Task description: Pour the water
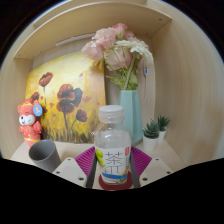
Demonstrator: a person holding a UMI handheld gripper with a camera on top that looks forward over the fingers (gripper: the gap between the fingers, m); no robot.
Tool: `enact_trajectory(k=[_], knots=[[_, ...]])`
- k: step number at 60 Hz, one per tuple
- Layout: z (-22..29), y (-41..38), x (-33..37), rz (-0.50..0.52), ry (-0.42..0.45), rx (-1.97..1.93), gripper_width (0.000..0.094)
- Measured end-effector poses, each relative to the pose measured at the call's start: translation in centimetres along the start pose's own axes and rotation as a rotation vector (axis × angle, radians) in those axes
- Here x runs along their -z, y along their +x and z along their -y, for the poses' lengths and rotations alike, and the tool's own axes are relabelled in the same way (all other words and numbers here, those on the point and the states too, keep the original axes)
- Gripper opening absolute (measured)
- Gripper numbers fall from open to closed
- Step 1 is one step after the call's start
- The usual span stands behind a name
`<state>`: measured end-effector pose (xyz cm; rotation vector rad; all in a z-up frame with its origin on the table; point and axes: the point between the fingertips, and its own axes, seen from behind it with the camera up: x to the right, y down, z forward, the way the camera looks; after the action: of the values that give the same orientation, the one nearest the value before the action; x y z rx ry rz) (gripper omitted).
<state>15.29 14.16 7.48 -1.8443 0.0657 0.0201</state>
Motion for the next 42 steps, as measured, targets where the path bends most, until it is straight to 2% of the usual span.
enact_trajectory(k=[2, 7, 10, 15, 28, 42], knots=[[-0.6, 0.2, 0.0, -0.014, -0.029, 0.008, 0.0582], [-2.6, 0.3, 0.2, -0.035, -0.111, 0.035, 0.0765], [-3.9, 0.1, 0.8, -0.031, -0.158, 0.050, 0.0807], [-5.7, -0.3, 2.4, -0.022, -0.219, 0.066, 0.0805], [-8.7, -2.2, 10.5, -0.089, -0.315, 0.059, 0.0791], [-7.4, -10.1, 19.1, -0.068, -0.361, 0.041, 0.0791]])
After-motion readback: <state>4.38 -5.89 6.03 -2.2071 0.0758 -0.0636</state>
